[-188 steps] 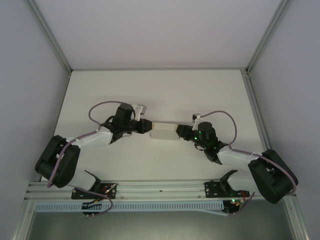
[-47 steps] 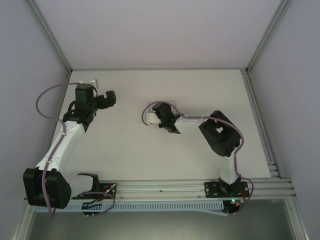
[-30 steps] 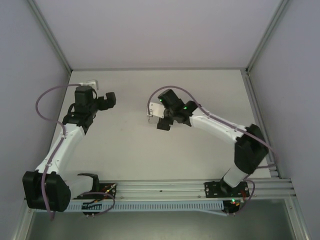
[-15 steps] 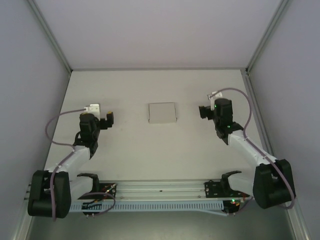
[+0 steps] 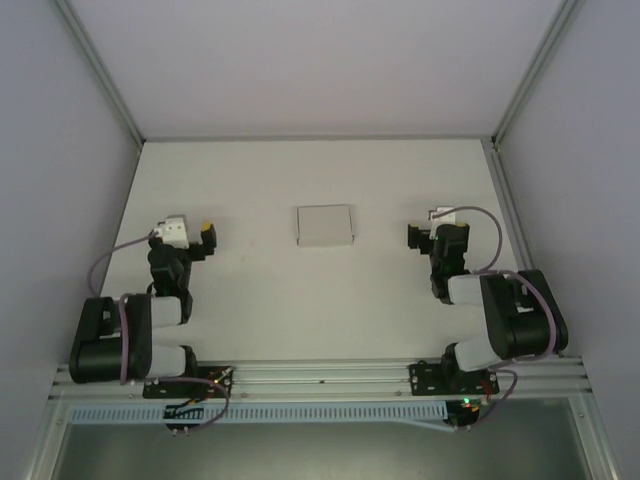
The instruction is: Assemble paper box
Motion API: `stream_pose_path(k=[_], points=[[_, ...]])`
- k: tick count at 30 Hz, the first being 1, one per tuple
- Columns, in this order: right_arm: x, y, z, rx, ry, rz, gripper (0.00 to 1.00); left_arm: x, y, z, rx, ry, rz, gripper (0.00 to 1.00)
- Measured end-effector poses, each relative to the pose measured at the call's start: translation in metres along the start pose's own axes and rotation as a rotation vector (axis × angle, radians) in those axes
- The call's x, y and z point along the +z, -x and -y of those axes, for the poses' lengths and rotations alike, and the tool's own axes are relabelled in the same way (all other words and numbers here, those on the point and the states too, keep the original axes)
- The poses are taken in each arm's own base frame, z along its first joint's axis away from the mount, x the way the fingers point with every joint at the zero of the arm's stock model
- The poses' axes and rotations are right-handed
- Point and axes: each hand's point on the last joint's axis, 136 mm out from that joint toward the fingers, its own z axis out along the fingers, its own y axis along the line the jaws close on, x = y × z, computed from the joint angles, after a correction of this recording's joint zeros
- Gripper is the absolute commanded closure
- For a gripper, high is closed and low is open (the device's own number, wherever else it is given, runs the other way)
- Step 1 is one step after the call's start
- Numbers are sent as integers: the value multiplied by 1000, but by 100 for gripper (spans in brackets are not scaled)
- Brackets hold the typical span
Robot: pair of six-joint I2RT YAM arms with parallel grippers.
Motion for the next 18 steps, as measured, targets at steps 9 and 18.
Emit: stream_pose_path(k=[9,18], points=[[7,-12,30,126,-65,27,0,18,-13,8,22,-35,-33,0],[8,-7,27,136,-43,44,0,25,-6,16,49,-47,-26,0]])
